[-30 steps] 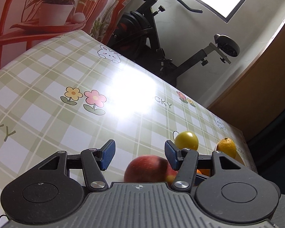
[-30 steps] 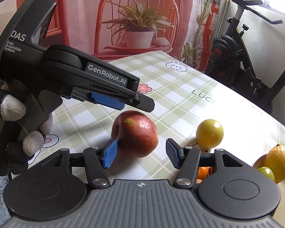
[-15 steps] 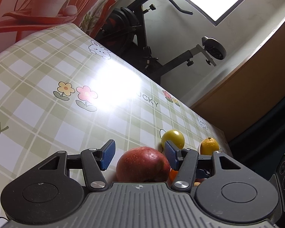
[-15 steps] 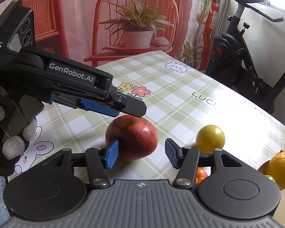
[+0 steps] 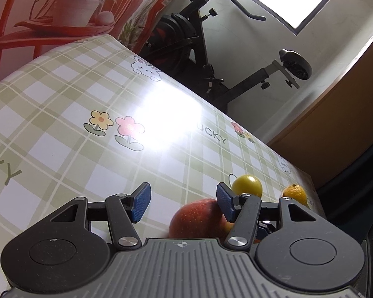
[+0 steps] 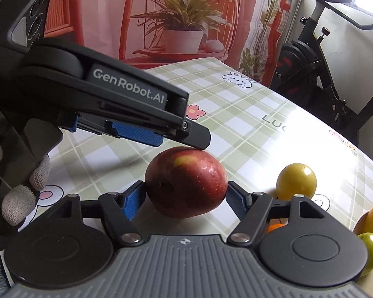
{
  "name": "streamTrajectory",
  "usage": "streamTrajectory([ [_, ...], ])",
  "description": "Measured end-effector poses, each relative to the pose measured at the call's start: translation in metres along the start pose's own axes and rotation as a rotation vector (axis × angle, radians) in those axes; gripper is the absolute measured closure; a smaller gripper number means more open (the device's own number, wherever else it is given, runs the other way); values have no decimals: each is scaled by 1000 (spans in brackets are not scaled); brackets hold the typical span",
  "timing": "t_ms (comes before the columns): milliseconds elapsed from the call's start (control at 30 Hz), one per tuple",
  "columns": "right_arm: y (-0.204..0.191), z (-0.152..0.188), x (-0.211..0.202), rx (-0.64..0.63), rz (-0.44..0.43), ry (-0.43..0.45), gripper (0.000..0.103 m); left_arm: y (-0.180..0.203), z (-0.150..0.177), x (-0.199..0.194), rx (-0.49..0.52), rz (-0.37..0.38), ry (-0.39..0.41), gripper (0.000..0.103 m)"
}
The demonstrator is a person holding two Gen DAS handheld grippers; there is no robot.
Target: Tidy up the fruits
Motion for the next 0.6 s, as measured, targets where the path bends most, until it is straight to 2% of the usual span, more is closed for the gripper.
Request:
streamTrajectory([
  [100, 5, 1, -1, 43, -5, 0, 31, -3, -1, 2, 10, -51, -7, 45],
  [167, 11, 1, -4, 82, -11, 5, 30, -6, -2, 2, 4, -54, -8, 45],
  [233, 16, 1, -7, 117, -24, 11, 30, -9, -3, -4, -16, -27, 12, 45],
  [367, 23, 3, -11, 151, -47, 6, 30, -17, -6, -17, -77, 74, 38, 45],
  [500, 32, 3, -10, 245, -68, -3, 30, -18, -4, -25, -52, 132, 38, 45],
  [600, 40, 1, -10, 270, -33, -7, 30, -13, 0, -26, -12, 146, 36, 45],
])
Point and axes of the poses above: each gripper's, at about its wrist camera, not at the fingertips, and x roughly the way its jaws point, y to its right, z to its underside, the point moved 1 cm from there along x, roughly the way its jaws point, and after that the axes turned 2 degrees about z, right-handed, at the moved point
